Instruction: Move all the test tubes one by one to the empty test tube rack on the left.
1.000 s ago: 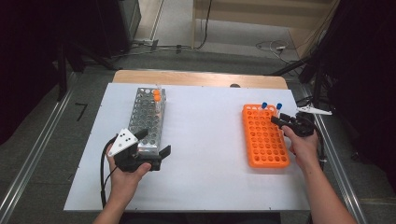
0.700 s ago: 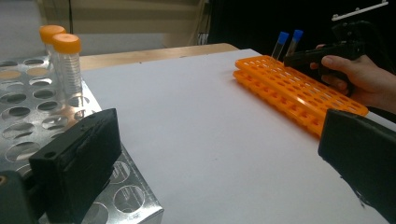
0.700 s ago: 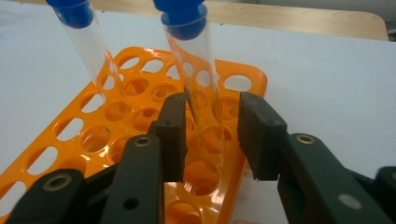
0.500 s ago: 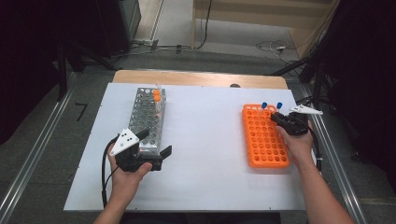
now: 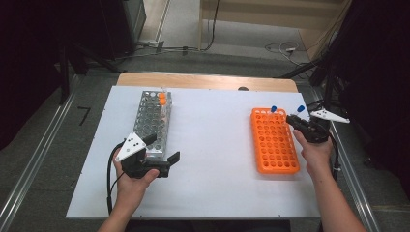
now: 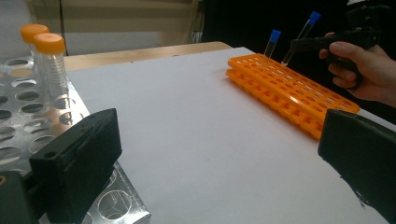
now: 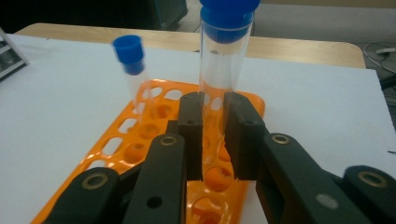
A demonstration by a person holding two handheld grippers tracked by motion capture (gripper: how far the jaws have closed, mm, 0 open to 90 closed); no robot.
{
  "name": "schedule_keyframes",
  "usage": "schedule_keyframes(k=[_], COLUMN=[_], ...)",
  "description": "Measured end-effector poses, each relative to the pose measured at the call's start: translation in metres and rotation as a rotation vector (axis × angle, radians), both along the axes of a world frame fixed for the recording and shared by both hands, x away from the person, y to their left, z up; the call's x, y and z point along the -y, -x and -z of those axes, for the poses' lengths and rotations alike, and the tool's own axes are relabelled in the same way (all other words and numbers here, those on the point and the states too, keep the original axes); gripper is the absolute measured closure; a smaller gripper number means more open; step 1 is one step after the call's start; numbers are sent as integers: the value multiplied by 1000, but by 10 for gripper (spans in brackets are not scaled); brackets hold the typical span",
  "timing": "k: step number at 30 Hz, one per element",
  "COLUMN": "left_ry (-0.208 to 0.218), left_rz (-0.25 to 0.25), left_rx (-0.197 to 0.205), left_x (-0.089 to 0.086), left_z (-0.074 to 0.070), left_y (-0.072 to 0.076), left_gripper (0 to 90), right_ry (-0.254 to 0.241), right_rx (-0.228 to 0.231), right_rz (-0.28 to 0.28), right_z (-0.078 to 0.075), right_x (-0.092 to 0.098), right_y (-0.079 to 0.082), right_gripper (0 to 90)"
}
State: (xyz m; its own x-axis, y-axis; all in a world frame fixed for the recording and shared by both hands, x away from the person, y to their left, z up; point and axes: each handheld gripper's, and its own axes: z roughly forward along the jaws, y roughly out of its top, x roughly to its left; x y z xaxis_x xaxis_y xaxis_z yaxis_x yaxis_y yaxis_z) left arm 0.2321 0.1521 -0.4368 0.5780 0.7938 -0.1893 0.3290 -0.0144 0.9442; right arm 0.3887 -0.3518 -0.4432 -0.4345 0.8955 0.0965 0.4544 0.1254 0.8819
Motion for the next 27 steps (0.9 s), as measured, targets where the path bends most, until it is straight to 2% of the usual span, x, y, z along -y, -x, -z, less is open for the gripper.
schedule_keyframes(k=[6, 15, 24, 27], left_ry=[-3, 2, -5, -6], left_rz=[10, 38, 95, 109], left_rx=[-1, 8, 29, 36], left_x=[3, 10, 19, 24], left_z=[-2, -5, -6, -6], left_y=[0, 2, 5, 7], left_gripper=[0, 0, 0, 0], right_ry=[9, 2, -16, -4], right_rx=[15, 2, -9, -14], right_rz=[-60, -174, -293, -332], right_z=[-7, -16, -16, -16], right_x=[-12, -44, -77, -89], right_y=[23, 57, 87, 96], right_gripper=[749, 749, 749, 749])
